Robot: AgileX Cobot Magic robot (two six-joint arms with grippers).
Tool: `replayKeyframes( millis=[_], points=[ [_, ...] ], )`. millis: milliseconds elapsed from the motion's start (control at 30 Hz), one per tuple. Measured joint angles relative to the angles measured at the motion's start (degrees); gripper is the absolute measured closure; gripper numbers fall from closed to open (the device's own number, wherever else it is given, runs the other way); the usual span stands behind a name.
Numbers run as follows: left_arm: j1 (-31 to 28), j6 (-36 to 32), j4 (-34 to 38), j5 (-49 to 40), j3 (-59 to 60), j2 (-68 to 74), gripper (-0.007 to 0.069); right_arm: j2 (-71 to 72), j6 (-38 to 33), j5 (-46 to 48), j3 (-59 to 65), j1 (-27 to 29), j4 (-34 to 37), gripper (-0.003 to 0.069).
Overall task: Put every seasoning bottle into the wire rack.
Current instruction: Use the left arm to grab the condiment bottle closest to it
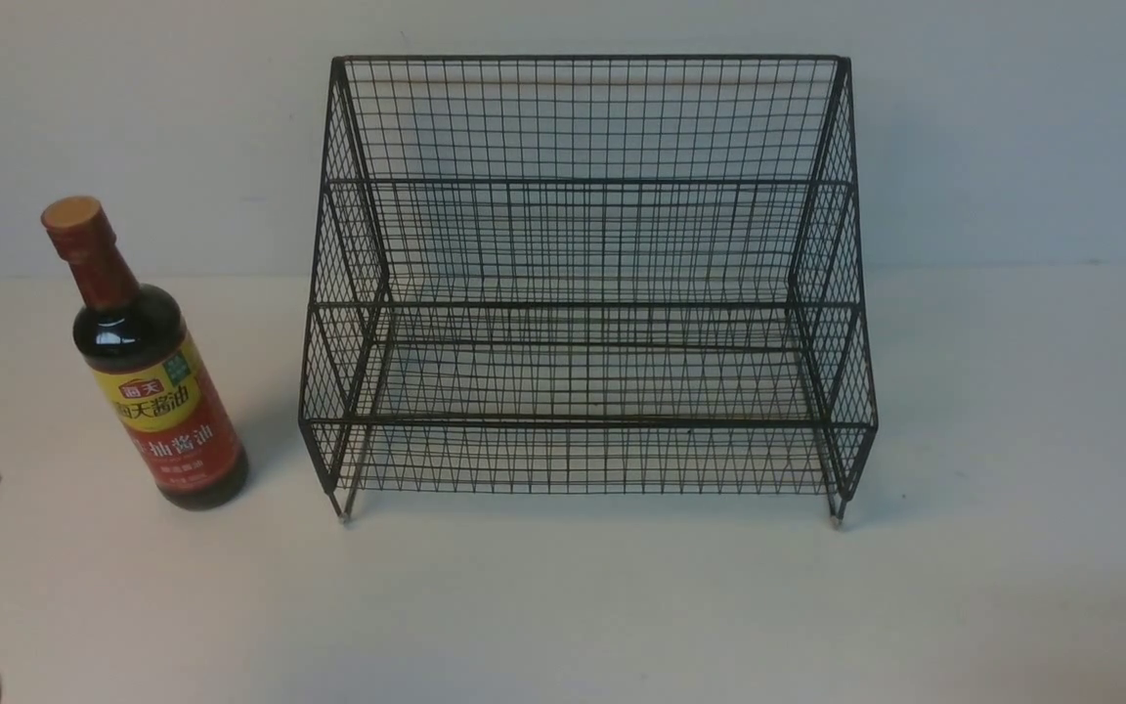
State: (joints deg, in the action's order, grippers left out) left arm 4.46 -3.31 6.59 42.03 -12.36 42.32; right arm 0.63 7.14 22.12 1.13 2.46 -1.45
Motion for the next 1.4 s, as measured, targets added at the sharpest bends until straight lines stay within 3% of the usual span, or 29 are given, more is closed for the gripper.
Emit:
replayKeyframes(
  millis=[133, 400, 500, 700, 1100, 1400],
  points=[
    [0.0, 0.4, -3.0, 2.4, -6.0, 10.1, 0.0601, 0.0, 0.0, 0.0, 0.0, 0.0, 0.0, 0.0673],
    [0.0, 2.5, -3.5, 2.9, -14.8, 21.9, 0.0402, 0.0, 0.0, 0.0, 0.0, 0.0, 0.0, 0.0673],
    [0.0, 2.6, -2.3, 3.0, -16.4, 24.4, 0.0294, 0.0, 0.0, 0.0, 0.0, 0.0, 0.0, 0.0673],
    [-0.7, 0.0, 5.6, 3.0, -18.3, 29.5, 0.0184, 0.0, 0.0, 0.0, 0.0, 0.0, 0.0, 0.0673],
    [-3.5, -0.5, 6.5, -0.1, -23.1, 33.0, 0.0174, 0.0, 0.0, 0.0, 0.0, 0.0, 0.0, 0.0673],
    [-3.6, 2.3, -1.0, -1.8, -23.1, 35.6, 0.0174, 0.0, 0.0, 0.0, 0.0, 0.0, 0.0, 0.0673]
  ],
)
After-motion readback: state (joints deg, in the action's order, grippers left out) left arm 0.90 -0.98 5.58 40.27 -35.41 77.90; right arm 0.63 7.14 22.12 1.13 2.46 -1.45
